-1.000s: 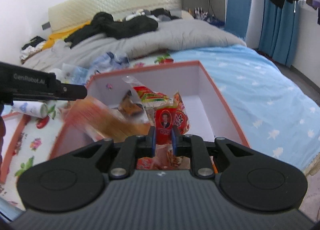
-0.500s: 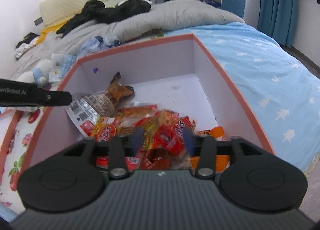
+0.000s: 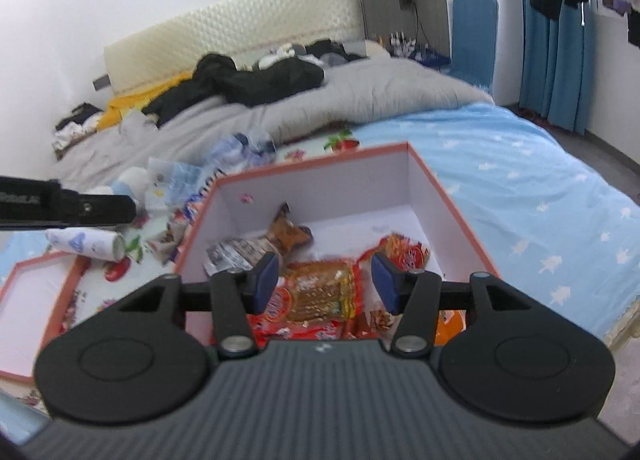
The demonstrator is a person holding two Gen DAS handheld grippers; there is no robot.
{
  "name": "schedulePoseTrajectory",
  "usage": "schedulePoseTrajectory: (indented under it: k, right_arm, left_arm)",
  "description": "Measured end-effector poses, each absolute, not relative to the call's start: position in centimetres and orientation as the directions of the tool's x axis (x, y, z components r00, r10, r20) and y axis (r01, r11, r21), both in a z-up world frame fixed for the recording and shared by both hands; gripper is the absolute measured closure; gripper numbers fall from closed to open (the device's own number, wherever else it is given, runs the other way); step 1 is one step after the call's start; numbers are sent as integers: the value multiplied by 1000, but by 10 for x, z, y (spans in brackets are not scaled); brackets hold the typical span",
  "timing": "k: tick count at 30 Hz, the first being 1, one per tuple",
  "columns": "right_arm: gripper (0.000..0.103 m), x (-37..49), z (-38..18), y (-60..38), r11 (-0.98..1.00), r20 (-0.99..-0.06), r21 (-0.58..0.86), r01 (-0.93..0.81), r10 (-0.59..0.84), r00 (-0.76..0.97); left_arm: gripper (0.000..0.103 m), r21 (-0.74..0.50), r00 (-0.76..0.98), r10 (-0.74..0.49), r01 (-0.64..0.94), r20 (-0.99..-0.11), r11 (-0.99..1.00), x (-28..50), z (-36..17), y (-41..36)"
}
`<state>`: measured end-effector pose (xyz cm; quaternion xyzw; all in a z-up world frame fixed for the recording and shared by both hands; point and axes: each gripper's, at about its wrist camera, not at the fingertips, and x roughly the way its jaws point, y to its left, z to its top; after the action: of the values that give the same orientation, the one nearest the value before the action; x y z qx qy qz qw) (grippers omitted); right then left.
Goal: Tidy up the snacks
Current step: 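Open both grippers to drop the jerky packet and peanut bag into the box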
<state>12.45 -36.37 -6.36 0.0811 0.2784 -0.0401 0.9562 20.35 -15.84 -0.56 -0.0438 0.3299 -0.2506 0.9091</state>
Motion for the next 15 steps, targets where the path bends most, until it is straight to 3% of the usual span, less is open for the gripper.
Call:
schedulePoseTrajectory:
  k: [11,15]
  right_arm:
    - [49,83,-22,-336,986,-431,142,88,-18,902]
    - [49,80,-26,-325,987,-443,134,85,-17,897]
  left_arm:
    - [81,-229,712,-485,432,-508,873,155,29,-119]
    - [81,-208,727,-445,397,-523,894,146,22,-105]
